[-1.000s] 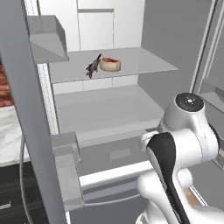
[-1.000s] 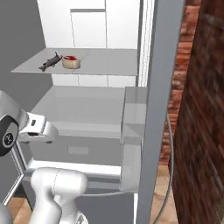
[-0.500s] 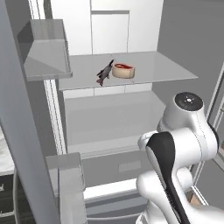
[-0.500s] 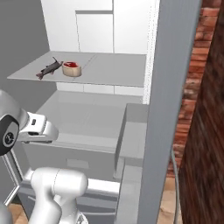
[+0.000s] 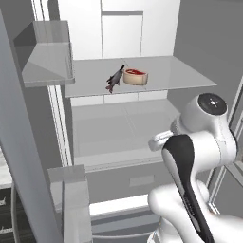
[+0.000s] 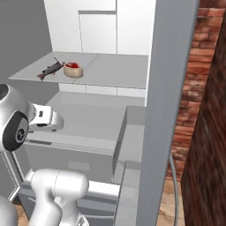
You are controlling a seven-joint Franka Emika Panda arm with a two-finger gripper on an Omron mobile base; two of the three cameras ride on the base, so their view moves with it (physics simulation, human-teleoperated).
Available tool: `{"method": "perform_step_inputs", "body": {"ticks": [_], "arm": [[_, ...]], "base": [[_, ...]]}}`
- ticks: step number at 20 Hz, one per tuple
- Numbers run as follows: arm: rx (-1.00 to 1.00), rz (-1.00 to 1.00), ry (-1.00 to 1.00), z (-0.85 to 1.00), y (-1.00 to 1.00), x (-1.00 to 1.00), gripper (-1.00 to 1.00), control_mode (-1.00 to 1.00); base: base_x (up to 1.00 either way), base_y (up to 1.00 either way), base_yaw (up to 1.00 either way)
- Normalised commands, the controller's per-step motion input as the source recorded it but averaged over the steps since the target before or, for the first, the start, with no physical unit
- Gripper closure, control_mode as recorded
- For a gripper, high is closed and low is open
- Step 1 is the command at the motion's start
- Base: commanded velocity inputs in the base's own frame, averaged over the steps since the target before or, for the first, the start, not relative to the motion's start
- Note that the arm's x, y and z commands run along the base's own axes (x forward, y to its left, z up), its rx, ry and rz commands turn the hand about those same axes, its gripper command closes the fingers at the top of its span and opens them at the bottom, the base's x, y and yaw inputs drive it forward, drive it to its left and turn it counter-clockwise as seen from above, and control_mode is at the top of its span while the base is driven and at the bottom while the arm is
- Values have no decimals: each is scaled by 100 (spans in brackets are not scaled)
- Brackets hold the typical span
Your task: Gather the sweet potato and corn from the fridge and place them on a tray on the dining counter. Then gather the fish and steak from the fridge and place them on the other tray.
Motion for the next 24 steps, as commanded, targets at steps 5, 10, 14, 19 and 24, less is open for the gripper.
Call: {"method": "perform_step_inputs", "body": {"ticks": [5,10,14,19,24], "arm": [[5,12,-19,67,11,68,-100,-100],[2,2,-4,64,50,26,-100,-100],[0,-6,0,51,70,-7,-100,-100],[0,-9,0,53,52,0,-100,-100],[0,-3,0,55,27,2,-100,-100]], "base": [[0,0,0],[0,0,0],[0,0,0],[0,0,0],[0,0,0]]}}
